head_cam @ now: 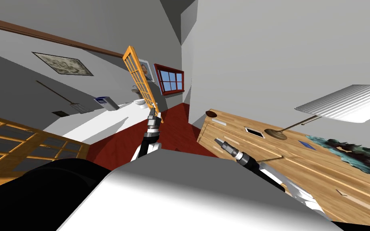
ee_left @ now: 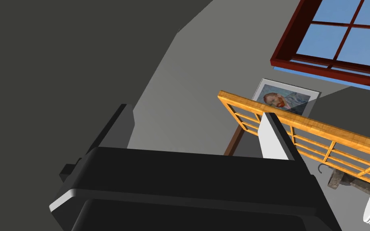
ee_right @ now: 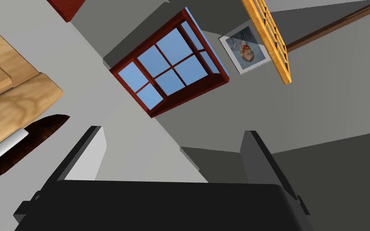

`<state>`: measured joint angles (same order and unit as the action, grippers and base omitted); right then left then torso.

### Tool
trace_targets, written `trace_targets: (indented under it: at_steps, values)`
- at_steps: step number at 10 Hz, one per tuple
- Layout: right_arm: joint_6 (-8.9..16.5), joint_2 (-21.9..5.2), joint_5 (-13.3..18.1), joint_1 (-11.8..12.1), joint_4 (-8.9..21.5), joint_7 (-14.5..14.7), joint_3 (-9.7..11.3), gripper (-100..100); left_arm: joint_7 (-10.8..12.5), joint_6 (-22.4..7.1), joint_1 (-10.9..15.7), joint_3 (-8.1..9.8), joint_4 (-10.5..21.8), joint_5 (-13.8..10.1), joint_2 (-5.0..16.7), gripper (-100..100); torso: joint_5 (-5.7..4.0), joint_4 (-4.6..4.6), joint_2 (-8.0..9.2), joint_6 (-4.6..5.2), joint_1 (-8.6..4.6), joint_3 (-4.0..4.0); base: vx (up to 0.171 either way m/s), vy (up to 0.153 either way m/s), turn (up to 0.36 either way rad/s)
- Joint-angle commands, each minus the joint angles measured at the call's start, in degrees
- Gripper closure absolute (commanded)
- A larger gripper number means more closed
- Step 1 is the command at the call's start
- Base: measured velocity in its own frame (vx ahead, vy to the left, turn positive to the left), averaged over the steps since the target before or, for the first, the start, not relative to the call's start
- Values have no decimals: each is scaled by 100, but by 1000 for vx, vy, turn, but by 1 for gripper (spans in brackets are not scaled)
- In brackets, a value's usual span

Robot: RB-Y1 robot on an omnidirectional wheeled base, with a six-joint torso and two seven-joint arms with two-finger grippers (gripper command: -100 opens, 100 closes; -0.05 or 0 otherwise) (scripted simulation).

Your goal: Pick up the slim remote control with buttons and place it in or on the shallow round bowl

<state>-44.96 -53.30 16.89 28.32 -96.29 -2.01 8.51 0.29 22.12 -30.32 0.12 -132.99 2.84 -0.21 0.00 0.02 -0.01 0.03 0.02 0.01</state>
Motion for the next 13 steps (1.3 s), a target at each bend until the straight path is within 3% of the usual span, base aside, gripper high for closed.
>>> trace_targets:
  at_steps: [1, 2, 3, 5, 6, 7, 8, 9, 10, 12, 13]
  values:
    - [-104, -286, 218, -54, 286, 74, 139, -100, 0, 0, 0, 0, 0, 0, 0, 0, 0, 0, 0, 0, 0, 0, -14, 36, 153]
    - [-104, -427, 218, -54, 395, 74, 139, -100, 0, 0, 1, -1, 0, 0, 0, 0, 0, -1, -1, -5, 3, -1, -12, 35, 73]
    - [-192, -602, 427, -83, 668, 147, 273, -100, 0, 0, 0, 0, 0, 0, 0, 0, 1, 0, -1, 0, 1, -1, -6, 49, 127]
    - [-192, -833, 427, -83, 742, 147, 273, -100, 0, 0, 0, 0, 0, 0, 0, 0, 1, -1, -4, -1, 5, -2, -2, 28, 24]
    - [-275, -1042, 634, -110, 1055, 221, 411, -100, 0, 0, 0, 0, 0, 0, 0, 0, 0, -1, -4, 0, -2, -2, 4, 38, 125]
    - [-275, -1212, 634, -110, 1088, 221, 411, -100, 0, 0, 0, 0, 0, 0, 0, 0, 0, -2, -7, -3, 2, -4, 7, 33, 90]
    - [-354, -1365, 836, -134, 1418, 297, 550, -100, 0, 0, 0, 0, 0, 0, 0, 0, 0, -2, -7, -1, 1, -4, 14, 45, 105]
    - [-354, -1543, 836, -134, 1426, 297, 550, -100, 0, 0, 0, 0, 0, 0, 0, 0, 1, -2, -9, -1, 6, -5, 15, 36, 64]
    - [-426, -1728, 1030, -159, 1626, 372, 687, -100, 0, 0, 0, 0, 0, 0, 0, 0, 1, -2, -10, -1, 4, -6, 33, 39, 125]
    - [-426, -1965, 1030, -159, 1753, 372, 687, -100, 0, 0, -1, 0, 0, 0, 0, 0, 1, -4, -16, 0, 2, -10, 23, 20, 34]
    - [-490, -2181, 1213, -182, 1986, 448, 823, -100, 0, 0, 0, 0, 0, 0, 0, 0, -1, -2, -11, 0, -4, -7, 32, 24, 130]
